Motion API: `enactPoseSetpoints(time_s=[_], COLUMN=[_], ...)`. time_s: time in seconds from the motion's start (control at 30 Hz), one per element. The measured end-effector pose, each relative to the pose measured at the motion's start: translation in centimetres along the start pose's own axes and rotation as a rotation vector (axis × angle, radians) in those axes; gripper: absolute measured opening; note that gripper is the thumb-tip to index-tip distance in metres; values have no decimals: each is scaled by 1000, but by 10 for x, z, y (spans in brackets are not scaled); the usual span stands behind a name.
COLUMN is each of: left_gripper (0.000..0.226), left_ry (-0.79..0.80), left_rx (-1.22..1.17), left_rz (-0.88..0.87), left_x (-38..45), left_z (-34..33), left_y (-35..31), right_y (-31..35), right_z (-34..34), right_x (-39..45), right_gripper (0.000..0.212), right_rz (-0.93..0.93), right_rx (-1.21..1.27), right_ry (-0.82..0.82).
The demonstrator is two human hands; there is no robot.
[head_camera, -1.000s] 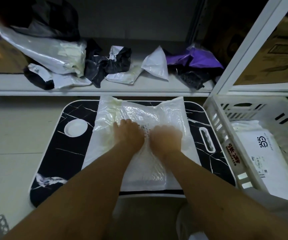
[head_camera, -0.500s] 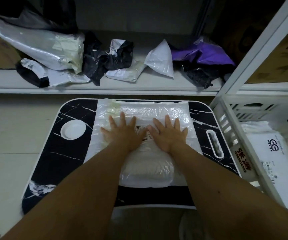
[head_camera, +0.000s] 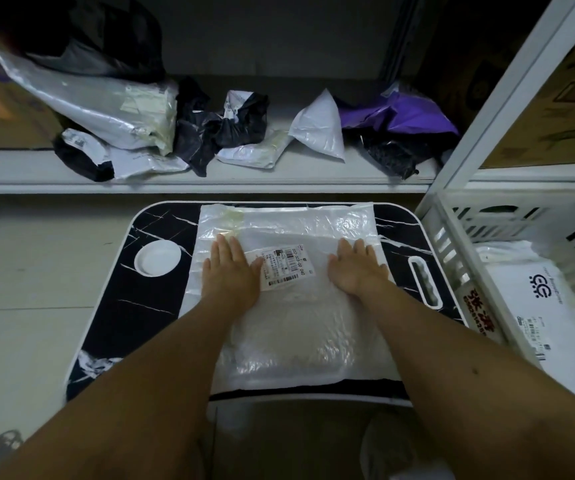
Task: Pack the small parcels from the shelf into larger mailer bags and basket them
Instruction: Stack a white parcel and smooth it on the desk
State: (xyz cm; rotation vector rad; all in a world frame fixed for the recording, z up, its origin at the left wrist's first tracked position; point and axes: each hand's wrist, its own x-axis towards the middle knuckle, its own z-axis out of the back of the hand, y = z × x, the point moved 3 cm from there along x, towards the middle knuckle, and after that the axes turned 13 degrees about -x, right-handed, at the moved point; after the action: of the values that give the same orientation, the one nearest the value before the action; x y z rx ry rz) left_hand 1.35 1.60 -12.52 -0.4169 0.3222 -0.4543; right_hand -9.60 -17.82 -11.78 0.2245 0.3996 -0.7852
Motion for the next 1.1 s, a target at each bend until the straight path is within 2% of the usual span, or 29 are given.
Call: enactPoseSetpoints(time_s=[0.17, 0.3, 0.47, 0.57, 0.77, 0.9, 0.97, 1.07, 1.1], left_gripper=[66, 64, 69, 85, 135, 150, 140, 81, 68], left_ry=[-62, 53, 120, 184, 377, 477, 480, 287, 206], left_rx=[163, 250, 172, 155, 160, 268, 304, 334, 361], left_rz=[-45, -78, -19, 18, 120, 175, 185, 23, -35], left_x=[-47, -82, -92, -89, -86, -80, -73, -59, -53], left_z=[-3, -23, -22, -18, -9, -2, 3, 25, 33], left_y=[-35, -32, -7, -4, -4, -6, -13, -38, -50], right_y=[39, 51, 27, 22, 23, 20, 18, 14, 12], right_z=[-13, -40, -64, -62, -55, -46, -35, -12, -5], right_x=[-58, -98, -103, -99, -98, -97, -95, -94, -92], right_gripper=[47, 52, 61, 63, 65, 61, 55, 39, 32], right_rz=[-39, 48, 138, 141, 160, 187, 214, 223, 205], right_rx=[17, -33, -128, -167, -223, -224, -226, -264, -259], right_ry=[-297, -330, -296, -219, -100, -49, -85, -194, -228])
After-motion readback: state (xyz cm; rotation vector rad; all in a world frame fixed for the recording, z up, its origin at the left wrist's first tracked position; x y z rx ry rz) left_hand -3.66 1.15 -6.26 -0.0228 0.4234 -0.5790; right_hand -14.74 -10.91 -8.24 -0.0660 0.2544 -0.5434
